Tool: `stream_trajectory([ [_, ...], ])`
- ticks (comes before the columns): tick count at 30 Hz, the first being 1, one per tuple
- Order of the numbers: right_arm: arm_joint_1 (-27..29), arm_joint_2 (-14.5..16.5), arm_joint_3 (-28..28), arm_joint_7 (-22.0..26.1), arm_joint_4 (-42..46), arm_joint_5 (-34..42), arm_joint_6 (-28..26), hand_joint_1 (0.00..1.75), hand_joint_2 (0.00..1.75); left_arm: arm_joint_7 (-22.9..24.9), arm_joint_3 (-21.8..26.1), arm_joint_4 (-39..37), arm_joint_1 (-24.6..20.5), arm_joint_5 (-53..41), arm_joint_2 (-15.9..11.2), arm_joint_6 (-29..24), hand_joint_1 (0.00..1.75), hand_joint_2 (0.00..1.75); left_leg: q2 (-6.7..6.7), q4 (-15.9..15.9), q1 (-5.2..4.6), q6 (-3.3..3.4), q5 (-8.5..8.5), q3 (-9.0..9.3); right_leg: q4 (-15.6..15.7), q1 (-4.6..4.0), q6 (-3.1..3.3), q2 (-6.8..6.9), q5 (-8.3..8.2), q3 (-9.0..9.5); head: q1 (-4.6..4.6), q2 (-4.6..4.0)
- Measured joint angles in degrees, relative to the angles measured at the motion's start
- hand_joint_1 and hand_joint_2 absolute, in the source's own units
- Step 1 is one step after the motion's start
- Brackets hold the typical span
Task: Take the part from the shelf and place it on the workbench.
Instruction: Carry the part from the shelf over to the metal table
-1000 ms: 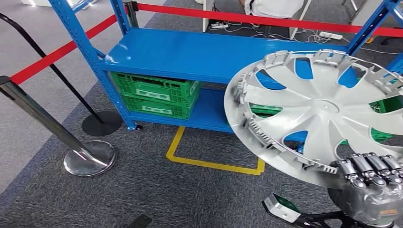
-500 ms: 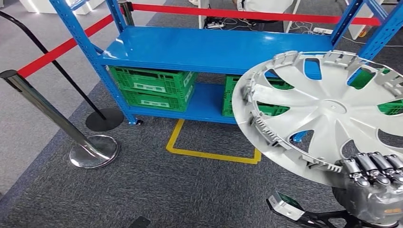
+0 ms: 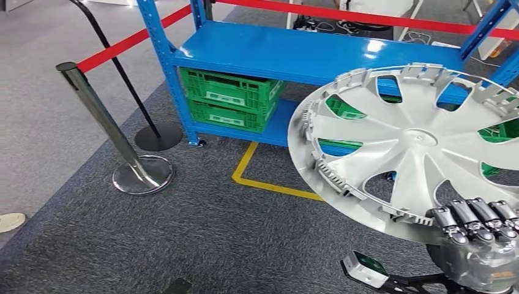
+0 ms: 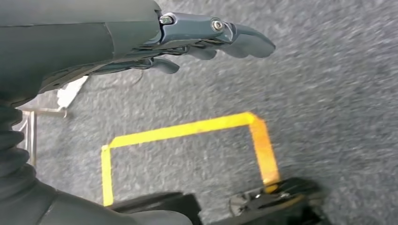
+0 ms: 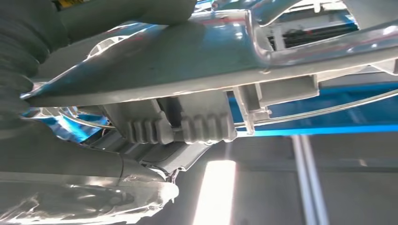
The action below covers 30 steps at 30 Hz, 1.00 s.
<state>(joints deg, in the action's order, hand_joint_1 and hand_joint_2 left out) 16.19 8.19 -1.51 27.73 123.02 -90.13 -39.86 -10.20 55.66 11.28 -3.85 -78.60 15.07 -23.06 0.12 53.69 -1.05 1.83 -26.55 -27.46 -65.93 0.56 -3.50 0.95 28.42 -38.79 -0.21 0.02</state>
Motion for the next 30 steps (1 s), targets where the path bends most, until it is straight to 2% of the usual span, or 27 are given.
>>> stream_trajectory([
  [1, -0.1, 0.2, -0.1, 0.3, 0.0, 0.0, 0.0, 1.75, 1.75, 0.1, 0.0, 0.0, 0.0, 0.0, 0.0, 0.1, 0.0, 1.75, -0.47, 0.0, -0.08, 0.13, 0.49, -0.61, -4.0, -0.01, -0.06, -0.33, 2.09, -1.4, 0.03, 0.0],
  [2, -0.2, 0.3, -0.2, 0.7, -0.1, 0.0, 0.0, 1.75, 1.75, 0.2, 0.0, 0.0, 0.0, 0.0, -0.1, 0.2, 0.0, 1.75, -0.98, 0.1, -0.17, 0.18, 0.96, -1.2, -6.9, -0.04, -0.01, -0.51, 3.28, -2.17, 0.04, 0.0],
  [3, -0.2, 0.5, -0.3, 1.0, -0.1, 0.0, 0.0, 1.75, 1.75, 0.3, 0.0, 0.0, 0.0, 0.1, -0.1, 0.3, 0.0, 1.75, -1.54, 0.1, -0.27, 0.18, 1.39, -1.7, -7.7, -0.09, 0.13, -0.64, 3.42, -1.91, 0.05, 0.0],
  [4, -0.3, 0.7, -0.3, 1.2, -0.2, 0.0, 0.0, 1.75, 1.75, 0.5, 0.1, 0.0, 0.1, 0.2, -0.2, 0.4, 0.0, 1.75, -2.16, 0.1, -0.35, 0.13, 1.76, -2.09, -6.1, -0.16, 0.38, -0.81, 2.53, -0.39, 0.04, 0.0],
  [5, -0.4, 0.9, -0.4, 1.4, -0.3, 0.0, 0.0, 1.75, 1.75, 0.6, 0.1, 0.0, 0.1, 0.3, -0.2, 0.5, 0.0, 1.75, -2.8, 0.1, -0.41, 0.06, 2.09, -2.38, -2.3, -0.23, 0.71, -1.27, 0.9, 2.25, 0.04, 0.0],
  [7, -0.8, 1.3, -0.5, 1.8, -0.4, 0.0, 0.0, 1.75, 1.75, 0.8, 0.2, 0.0, 0.1, 0.5, -0.2, 0.6, 0.0, 1.75, -3.98, 0.2, -0.46, -0.2, 2.64, -2.9, 6.3, -0.23, 1.53, -3.7, -1.27, 7.59, -0.02, 0.0],
  [8, -1.0, 1.5, -0.5, 2.0, -0.4, 0.0, 0.0, 1.75, 1.75, 0.9, 0.2, 0.0, 0.0, 0.5, -0.3, 0.7, 0.0, 1.75, -4.47, 0.4, -0.42, -0.45, 2.92, -3.3, 8.9, -0.22, 1.77, -4.74, -1.65, 9.11, -0.07, 0.0],
  [9, -1.1, 1.6, -0.5, 2.1, -0.4, 0.0, 0.0, 1.75, 1.75, 0.9, 0.2, 0.0, -0.1, 0.5, -0.3, 0.7, 0.0, 1.75, -4.96, 0.6, -0.3, -0.76, 3.19, -3.76, 9.9, -0.25, 1.94, -5.37, -1.53, 9.6, -0.12, 0.0],
  [11, -1.4, 2.0, -0.6, 2.3, -0.5, 0.0, 0.0, 1.75, 1.75, 1.1, 0.3, 0.0, -0.1, 0.6, -0.4, 1.0, 0.0, 1.75, -5.92, 0.9, -0.06, -1.49, 3.66, -4.63, 10.0, -0.27, 2.18, -4.53, -1.88, 9.38, -0.14, 0.0],
  [12, -1.6, 2.2, -0.6, 2.5, -0.6, 0.0, 0.0, 1.75, 1.75, 1.1, 0.4, 0.0, 0.0, 0.7, -0.4, 1.2, 0.0, 1.75, -5.66, 1.3, -0.08, -1.86, 3.39, -5.03, 10.1, -0.17, 2.44, -3.87, -2.13, 9.23, -0.17, 0.0],
  [13, -1.7, 2.4, -0.7, 2.6, -0.7, 0.0, 0.0, 1.75, 1.75, 1.2, 0.5, 0.0, 0.0, 0.8, -0.5, 1.4, 0.0, 1.75, -4.85, 2.5, -0.09, -2.25, 2.45, -5.73, 10.3, -0.02, 2.7, -3.13, -2.39, 9.11, -0.44, 0.0],
  [14, -1.9, 2.6, -0.8, 2.7, -0.8, -0.1, 0.1, 1.75, 1.75, 1.2, 0.5, 0.0, 0.0, 0.8, -0.6, 1.7, 0.0, 1.75, -3.68, 4.8, -0.04, -2.63, 0.83, -6.87, 10.4, 0.14, 2.92, -2.33, -2.63, 8.97, -0.69, 0.0],
  [15, -1.9, 2.8, -0.9, 2.9, -0.8, -0.1, 0.1, 1.75, 1.75, 1.1, 0.6, 0.0, 0.0, 0.8, -0.7, 1.9, 0.0, 1.75, -2.34, 8.3, 0.12, -3.08, -1.33, -8.5, 10.4, 0.12, 3.05, -1.54, -2.75, 8.77, -0.96, 0.0],
  [16, -2.0, 2.9, -1.0, 3.0, -0.9, 0.0, 0.1, 1.75, 1.75, 1.0, 0.6, 0.0, 0.0, 0.8, -0.8, 2.1, 0.0, 1.75, -1.56, 12.4, 0.4, -3.48, -3.4, -10.3, 10.4, 0.11, 3.11, -0.71, -2.85, 8.55, -1.19, 0.0],
  [17, -2.0, 3.0, -1.1, 3.1, -1.0, 0.0, 0.1, 1.75, 1.75, 0.9, 0.7, 0.0, 0.0, 0.9, -0.9, 2.3, 0.0, 1.75, -1.14, 15.8, 0.69, -3.84, -4.78, -11.73, 10.4, 0.12, 3.09, 0.13, -2.94, 8.32, -1.18, 0.0],
  [18, -2.0, 3.1, -1.1, 3.2, -1.1, -0.1, 0.1, 1.75, 1.75, 0.9, 0.7, 0.0, 0.0, 0.9, -1.1, 2.4, 0.0, 1.75, -0.9, 17.7, 0.97, -4.15, -5.19, -12.36, 10.3, 0.15, 3.02, 0.94, -3.03, 8.1, -1.2, 0.0],
  [19, -2.0, 3.2, -1.2, 3.3, -1.2, -0.1, 0.1, 1.75, 1.75, 0.8, 0.7, 0.0, 0.0, 0.9, -1.1, 2.5, 0.0, 1.75, -0.71, 17.3, 1.22, -4.39, -4.46, -11.82, 10.2, 0.2, 2.92, 1.69, -3.1, 7.91, -1.21, 0.0],
  [20, -2.0, 3.2, -1.2, 3.3, -1.3, -0.1, 0.1, 1.75, 1.75, 0.8, 0.7, 0.0, 0.0, 1.0, -1.2, 2.5, 0.0, 1.75, -0.27, 14.7, 1.43, -4.59, -2.89, -10.14, 10.1, 0.27, 2.79, 2.4, -3.15, 7.77, -1.2, 0.0],
  [22, -2.1, 3.3, -1.2, 3.6, -1.4, -0.1, 0.1, 1.75, 1.75, 1.3, 0.8, 0.0, 0.0, 1.0, -1.4, 2.7, 0.0, 1.75, 2.14, 6.7, 1.53, -4.82, 0.26, -5.46, 9.6, 0.23, 2.29, 3.65, -3.08, 7.54, -1.3, 0.0],
  [23, -2.1, 3.4, -1.2, 3.7, -1.4, -0.1, 0.0, 1.75, 1.75, 1.6, 0.8, 0.0, -0.1, 0.9, -1.4, 2.9, 0.0, 1.75, 3.16, 3.8, 1.44, -4.52, 1.09, -3.95, 9.3, 0.1, 1.95, 4.21, -3.03, 7.37, -1.33, 0.0],
  [24, -2.2, 3.5, -1.2, 3.8, -1.4, -0.1, 0.0, 1.75, 1.75, 1.9, 0.8, 0.0, -0.1, 0.9, -1.4, 3.0, 0.0, 1.75, 3.77, 2.3, 1.31, -4.11, 1.34, -3.34, 9.1, -0.05, 1.59, 4.77, -3.01, 7.22, -1.31, 0.0],
  [26, -2.3, 3.6, -1.2, 4.0, -1.5, -0.1, 0.1, 1.75, 1.75, 2.4, 0.8, 0.0, -0.1, 0.7, -1.5, 3.2, 0.0, 1.75, 2.82, 2.1, 1.08, -2.88, 1.41, -3.87, 8.9, -0.11, 1.01, 5.99, -3.1, 7.07, -1.17, 0.0],
  [27, -2.4, 3.7, -1.2, 4.1, -1.5, -0.1, 0.1, 1.75, 1.75, 2.6, 0.8, 0.0, 0.1, 0.6, -1.5, 3.2, 0.0, 1.75, 2.24, 2.1, 1.08, -2.44, 1.56, -4.09, 8.7, 0.03, 0.69, 5.93, -2.83, 6.93, -1.09, 0.0],
  [28, -2.5, 3.7, -1.2, 4.1, -1.6, -0.1, 0.1, 1.75, 1.75, 2.8, 0.8, 0.0, 0.2, 0.6, -1.6, 3.3, 0.0, 1.75, 1.61, 2.1, 1.11, -1.99, 1.75, -4.24, 7.9, 0.18, 0.42, 5.07, -2.03, 6.55, -1.01, 0.0],
  [30, -2.5, 3.8, -1.2, 4.1, -1.8, -0.1, 0.1, 1.75, 1.75, 3.0, 0.8, 0.0, 0.2, 0.6, -1.6, 3.4, 0.0, 1.75, 0.39, 2.0, 1.21, -1.28, 2.17, -4.58, 2.4, 0.3, 0.18, 1.85, 1.46, 4.12, -0.77, 0.0],
])
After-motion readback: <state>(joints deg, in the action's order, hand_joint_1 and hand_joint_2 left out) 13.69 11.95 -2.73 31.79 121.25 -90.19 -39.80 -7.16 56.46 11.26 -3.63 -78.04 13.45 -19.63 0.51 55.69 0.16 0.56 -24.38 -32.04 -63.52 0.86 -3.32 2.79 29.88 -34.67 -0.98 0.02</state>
